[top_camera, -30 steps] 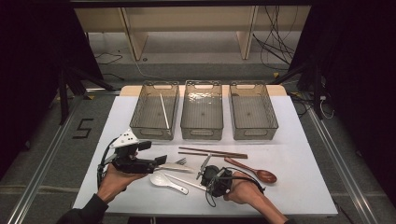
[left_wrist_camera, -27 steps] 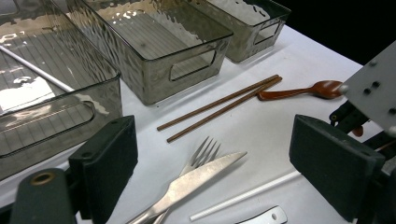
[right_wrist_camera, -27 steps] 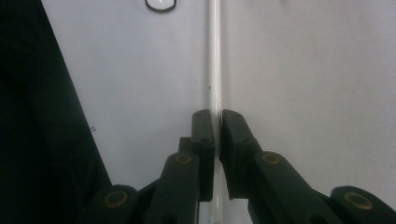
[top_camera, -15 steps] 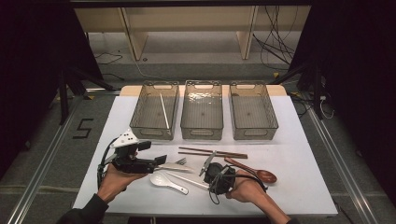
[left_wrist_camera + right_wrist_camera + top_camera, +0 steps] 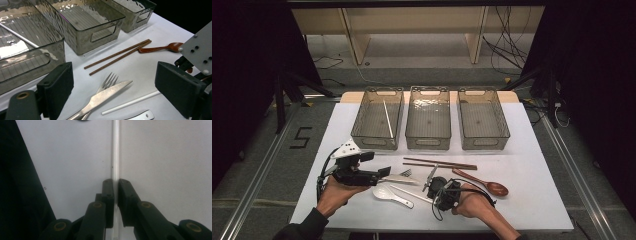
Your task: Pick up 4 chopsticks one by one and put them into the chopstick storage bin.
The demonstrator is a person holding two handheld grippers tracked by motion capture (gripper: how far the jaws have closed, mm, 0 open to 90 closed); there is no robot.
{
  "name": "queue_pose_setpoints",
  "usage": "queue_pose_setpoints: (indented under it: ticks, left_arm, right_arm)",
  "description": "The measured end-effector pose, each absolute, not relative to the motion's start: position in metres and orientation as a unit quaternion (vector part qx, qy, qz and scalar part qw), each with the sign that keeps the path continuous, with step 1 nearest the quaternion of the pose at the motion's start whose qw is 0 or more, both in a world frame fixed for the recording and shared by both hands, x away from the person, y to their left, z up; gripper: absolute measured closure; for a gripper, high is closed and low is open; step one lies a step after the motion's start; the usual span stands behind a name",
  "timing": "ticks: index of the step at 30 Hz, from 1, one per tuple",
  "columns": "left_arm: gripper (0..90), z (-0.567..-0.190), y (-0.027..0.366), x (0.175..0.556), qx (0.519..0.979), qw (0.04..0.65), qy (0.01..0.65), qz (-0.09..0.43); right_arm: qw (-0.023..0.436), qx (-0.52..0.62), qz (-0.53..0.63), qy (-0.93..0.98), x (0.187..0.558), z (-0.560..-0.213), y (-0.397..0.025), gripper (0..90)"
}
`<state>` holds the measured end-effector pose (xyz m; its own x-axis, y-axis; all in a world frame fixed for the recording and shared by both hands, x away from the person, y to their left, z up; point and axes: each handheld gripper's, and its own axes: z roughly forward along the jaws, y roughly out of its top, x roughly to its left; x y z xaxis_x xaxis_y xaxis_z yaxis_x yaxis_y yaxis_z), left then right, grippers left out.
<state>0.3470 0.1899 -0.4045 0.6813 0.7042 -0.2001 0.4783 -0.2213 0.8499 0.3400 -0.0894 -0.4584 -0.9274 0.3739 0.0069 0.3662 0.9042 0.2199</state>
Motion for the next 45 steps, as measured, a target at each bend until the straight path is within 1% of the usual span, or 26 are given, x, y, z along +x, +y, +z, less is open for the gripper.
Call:
queue_pose_setpoints:
  ticks: [7,13,16,21,28,37,44,45]
  left_arm:
    - [14.8,-0.405,0.190,0.347,0.773,0.493,0.384,0.114]
    - [14.8,-0.405,0.190,0.347,0.772,0.494,0.384,0.113]
    - [14.8,-0.405,0.190,0.347,0.773,0.493,0.383,0.114]
    - [14.8,-0.404,0.190,0.347,0.772,0.494,0.383,0.114]
    - [14.8,-0.405,0.190,0.347,0.771,0.494,0.384,0.115]
    - [14.8,-0.405,0.193,0.348,0.769,0.495,0.387,0.116]
    - [14.8,-0.403,0.194,0.348,0.764,0.500,0.391,0.118]
    - [14.8,-0.403,0.194,0.348,0.762,0.502,0.392,0.119]
  right_arm:
    - [0.022,0.192,0.108,0.975,0.340,-0.459,-0.086,80.3]
    - [0.023,0.186,0.106,0.977,0.341,-0.459,-0.082,81.1]
    - [0.020,0.183,0.104,0.977,0.342,-0.459,-0.081,83.3]
    - [0.020,0.180,0.096,0.979,0.343,-0.459,-0.078,84.6]
    - [0.018,0.168,0.098,0.981,0.342,-0.458,-0.078,85.2]
    - [0.016,0.174,0.131,0.976,0.343,-0.446,-0.086,85.3]
    - [0.029,0.182,0.160,0.970,0.343,-0.434,-0.095,85.3]
    - [0.024,0.185,0.164,0.969,0.344,-0.433,-0.096,85.3]
